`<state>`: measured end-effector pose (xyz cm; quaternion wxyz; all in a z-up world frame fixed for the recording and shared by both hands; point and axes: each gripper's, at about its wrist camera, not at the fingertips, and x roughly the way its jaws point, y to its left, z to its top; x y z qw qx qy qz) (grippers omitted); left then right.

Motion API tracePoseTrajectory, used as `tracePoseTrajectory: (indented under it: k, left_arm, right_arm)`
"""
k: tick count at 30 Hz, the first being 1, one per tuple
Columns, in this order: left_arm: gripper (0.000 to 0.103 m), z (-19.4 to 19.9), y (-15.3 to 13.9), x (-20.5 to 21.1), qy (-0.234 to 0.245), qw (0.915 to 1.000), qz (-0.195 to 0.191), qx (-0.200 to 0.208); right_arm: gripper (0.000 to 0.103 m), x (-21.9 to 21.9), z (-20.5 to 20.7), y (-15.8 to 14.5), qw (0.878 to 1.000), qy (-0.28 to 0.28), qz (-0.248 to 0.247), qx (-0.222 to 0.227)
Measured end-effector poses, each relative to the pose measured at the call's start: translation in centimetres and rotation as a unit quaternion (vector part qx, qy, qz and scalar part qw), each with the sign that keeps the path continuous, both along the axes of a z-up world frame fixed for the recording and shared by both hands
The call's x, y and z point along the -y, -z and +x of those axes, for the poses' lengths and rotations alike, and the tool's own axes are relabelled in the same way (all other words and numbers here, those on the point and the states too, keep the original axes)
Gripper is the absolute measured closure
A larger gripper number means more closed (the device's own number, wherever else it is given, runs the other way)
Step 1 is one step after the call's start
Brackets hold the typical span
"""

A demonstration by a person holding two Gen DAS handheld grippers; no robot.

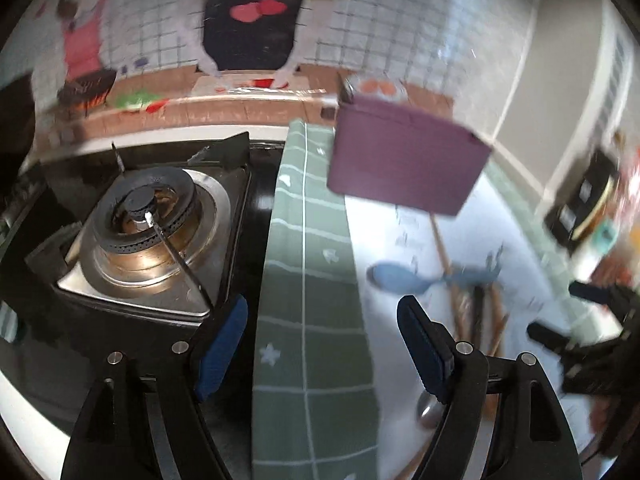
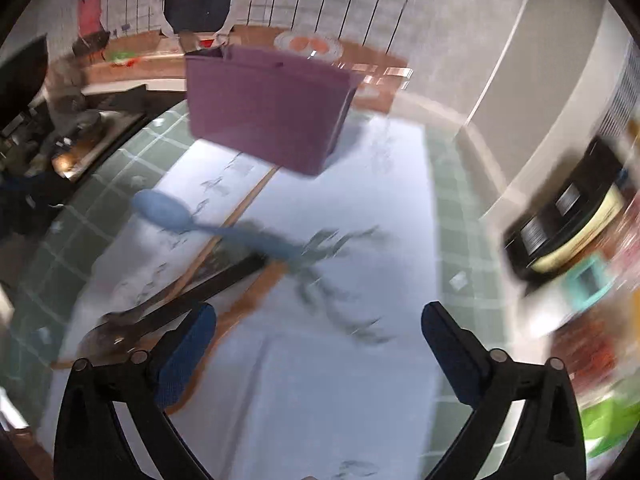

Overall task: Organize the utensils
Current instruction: 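Move the right tool to a wooden chopstick while the left tool moves to the blue plastic spoon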

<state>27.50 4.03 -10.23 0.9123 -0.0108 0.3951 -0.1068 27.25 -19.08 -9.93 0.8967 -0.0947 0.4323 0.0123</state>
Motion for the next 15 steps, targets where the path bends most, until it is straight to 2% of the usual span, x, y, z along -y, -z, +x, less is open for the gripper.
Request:
tracePoseTrajectory:
  k: [2,4,7,9,12,15]
  left_arm:
    - [0.022,-0.2,0.4,0.7,0.007,0.9997,0.022,-0.009]
    - [0.021,-0.4,0.7,0.9,0.005,0.9995,0.027,-0.017]
    - [0.021,-0.9,0.6,0.6,-0.01,0.9991,0.04,-0.014]
    - [0.021,-1.1,0.4,0.2,-0.011,0.9993,0.032,-0.014]
    - [0.021,-1.4,-0.1,-0.8,-0.009,0.9997,0.014,-0.021]
    - [0.021,-1.5,-0.3,-1.1,-0.006,0.9997,0.009,-0.021]
  right_arm:
    - [0.009,1.0,0.1,0.5,0.997,-0.006,0.07,-0.018]
    - [0.01,1.3,0.7,0.7,0.994,0.0,0.104,-0.029]
    - [0.019,0.3,1.8,0.7,0.996,-0.003,0.084,-0.024]
    - [0.029,-0.8,2.5,0.6,0.997,-0.021,0.071,-0.02]
    - [0.041,-1.7,4.3,1.1,0.995,-0.039,0.087,-0.036]
    - [0.045,-2.2,5.2,1.7,0.993,-0.052,0.095,-0.057]
